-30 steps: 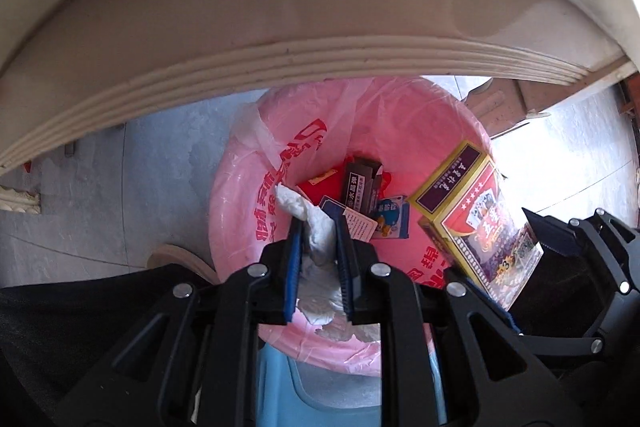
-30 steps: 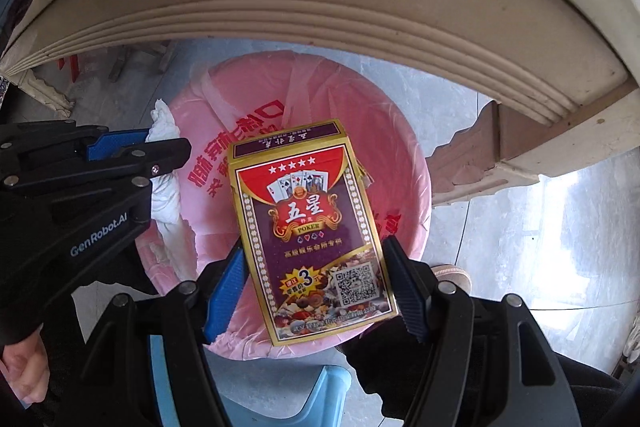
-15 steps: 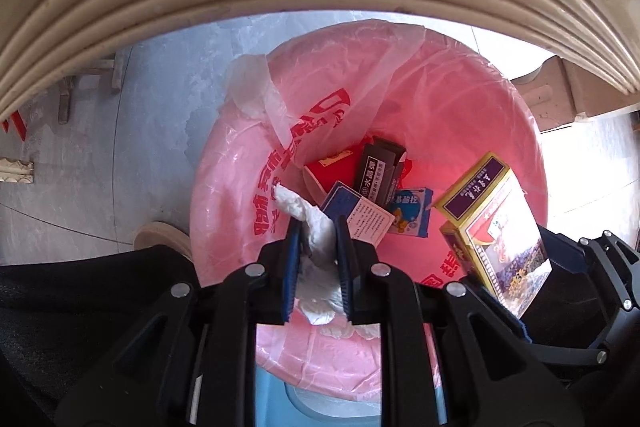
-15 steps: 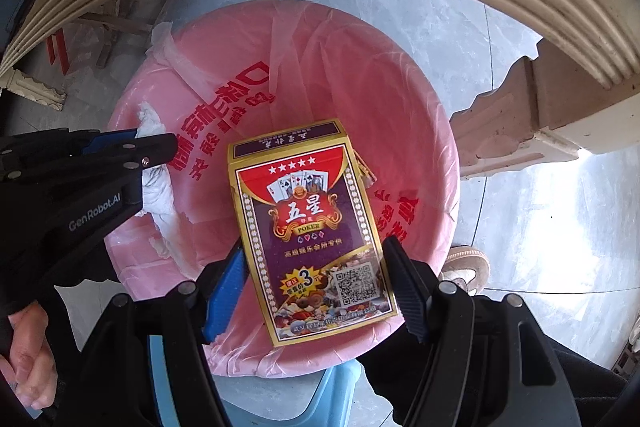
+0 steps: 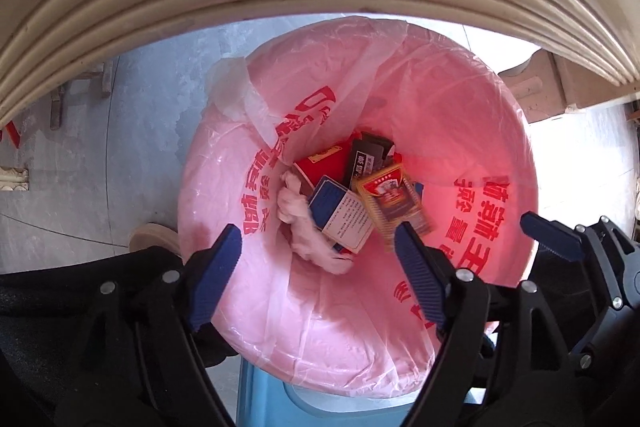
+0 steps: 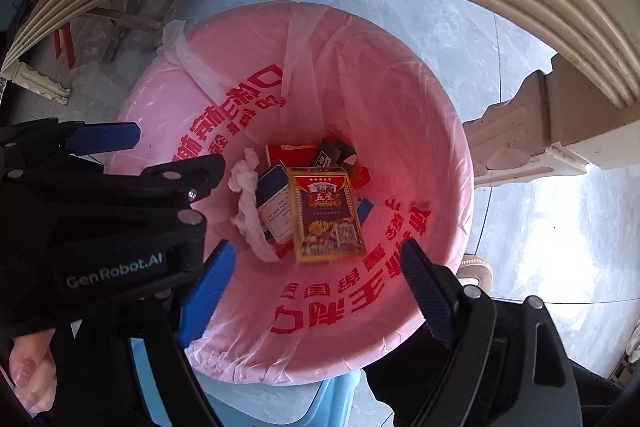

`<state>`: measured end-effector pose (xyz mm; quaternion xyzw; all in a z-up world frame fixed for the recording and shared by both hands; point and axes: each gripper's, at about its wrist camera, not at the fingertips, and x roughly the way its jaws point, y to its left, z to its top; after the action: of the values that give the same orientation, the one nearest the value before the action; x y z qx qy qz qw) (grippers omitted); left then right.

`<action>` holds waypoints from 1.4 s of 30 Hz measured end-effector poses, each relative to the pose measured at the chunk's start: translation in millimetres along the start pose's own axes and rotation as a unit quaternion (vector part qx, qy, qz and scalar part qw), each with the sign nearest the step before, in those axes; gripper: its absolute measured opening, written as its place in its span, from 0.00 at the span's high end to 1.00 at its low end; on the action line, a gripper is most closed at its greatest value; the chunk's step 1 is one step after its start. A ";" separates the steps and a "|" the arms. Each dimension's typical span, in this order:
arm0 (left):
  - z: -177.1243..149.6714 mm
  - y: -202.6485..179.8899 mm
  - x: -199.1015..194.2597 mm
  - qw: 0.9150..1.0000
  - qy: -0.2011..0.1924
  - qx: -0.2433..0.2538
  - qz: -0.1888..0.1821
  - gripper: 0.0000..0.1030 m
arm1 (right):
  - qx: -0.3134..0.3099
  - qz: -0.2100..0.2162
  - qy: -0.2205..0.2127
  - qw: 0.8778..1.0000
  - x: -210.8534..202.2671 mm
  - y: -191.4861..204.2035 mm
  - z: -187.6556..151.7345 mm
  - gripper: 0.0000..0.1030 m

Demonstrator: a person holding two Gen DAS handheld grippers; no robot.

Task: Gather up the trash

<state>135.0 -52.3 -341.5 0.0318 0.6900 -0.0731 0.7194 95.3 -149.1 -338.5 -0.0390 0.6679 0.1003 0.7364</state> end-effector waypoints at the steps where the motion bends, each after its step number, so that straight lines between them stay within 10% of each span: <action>1: -0.2 -1.3 0.4 1.000 0.002 0.002 0.004 0.25 | 0.000 -0.001 0.001 1.000 0.4 -0.5 0.3 0.20; 25: -16.7 13.3 -37.8 0.999 -0.028 -0.026 0.030 0.24 | 0.096 -0.018 -0.083 0.992 -68.6 -27.1 -15.9 0.16; 36: -40.6 3.2 -150.8 0.987 -0.153 -0.036 0.019 0.23 | 0.107 -0.089 -0.256 0.957 -186.2 -9.3 -52.9 0.07; 42: -54.3 -7.2 -237.2 0.966 -0.254 -0.039 0.025 0.18 | 0.086 -0.125 -0.351 0.924 -267.8 3.8 -66.2 0.07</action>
<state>71.4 -36.9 -107.0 0.0010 0.4856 -0.0339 0.8735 6.5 -183.7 -79.6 -0.0208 0.3625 -0.0427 0.9308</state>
